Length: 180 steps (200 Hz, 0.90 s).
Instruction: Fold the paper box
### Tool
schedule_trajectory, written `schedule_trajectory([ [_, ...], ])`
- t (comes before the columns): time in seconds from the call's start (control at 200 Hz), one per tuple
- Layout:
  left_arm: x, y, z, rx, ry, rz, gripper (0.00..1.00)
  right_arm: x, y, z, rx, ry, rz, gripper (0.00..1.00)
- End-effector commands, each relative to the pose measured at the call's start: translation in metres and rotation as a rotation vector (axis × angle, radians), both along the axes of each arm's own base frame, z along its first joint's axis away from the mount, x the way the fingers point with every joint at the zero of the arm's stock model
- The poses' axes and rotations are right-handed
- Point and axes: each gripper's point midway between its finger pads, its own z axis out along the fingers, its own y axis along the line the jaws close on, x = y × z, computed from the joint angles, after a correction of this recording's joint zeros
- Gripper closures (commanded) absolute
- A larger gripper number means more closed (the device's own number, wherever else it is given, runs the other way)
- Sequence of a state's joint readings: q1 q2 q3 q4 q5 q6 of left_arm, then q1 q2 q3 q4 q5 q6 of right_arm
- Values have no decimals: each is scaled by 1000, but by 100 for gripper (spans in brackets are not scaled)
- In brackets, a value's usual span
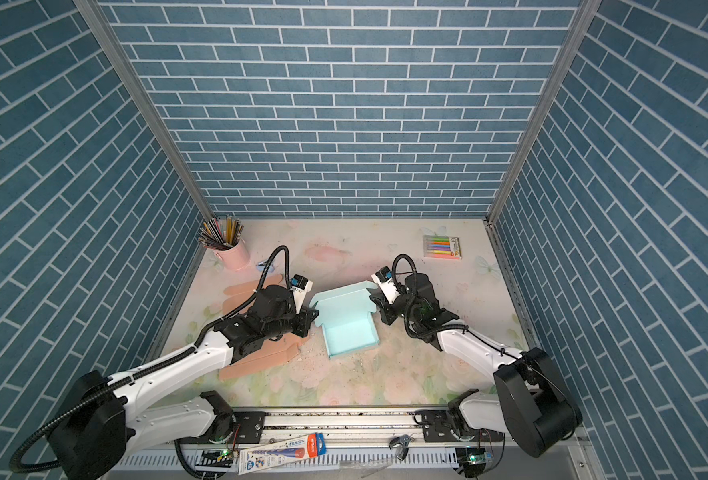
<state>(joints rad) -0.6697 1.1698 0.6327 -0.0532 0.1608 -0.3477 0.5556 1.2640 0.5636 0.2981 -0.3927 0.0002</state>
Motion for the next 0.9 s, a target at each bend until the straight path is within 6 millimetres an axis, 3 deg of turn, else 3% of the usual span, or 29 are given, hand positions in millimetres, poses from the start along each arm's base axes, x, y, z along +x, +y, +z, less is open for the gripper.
schedule_trajectory([
  [0.0,22,-14,28,-63,-88,18,96,-9,-5,-7,35,50,-65,98],
  [0.175,37,-23,32,-75,-116,43,96,-11,-6,0,80,55,-133,97],
  [0.38,49,-32,42,-81,-168,61,96,8,-14,6,110,115,-285,93],
  [0.68,66,-45,47,-79,-220,73,96,31,-6,21,142,133,-357,92],
  [0.895,79,-46,42,-72,-285,121,96,35,-7,6,102,150,-383,92],
])
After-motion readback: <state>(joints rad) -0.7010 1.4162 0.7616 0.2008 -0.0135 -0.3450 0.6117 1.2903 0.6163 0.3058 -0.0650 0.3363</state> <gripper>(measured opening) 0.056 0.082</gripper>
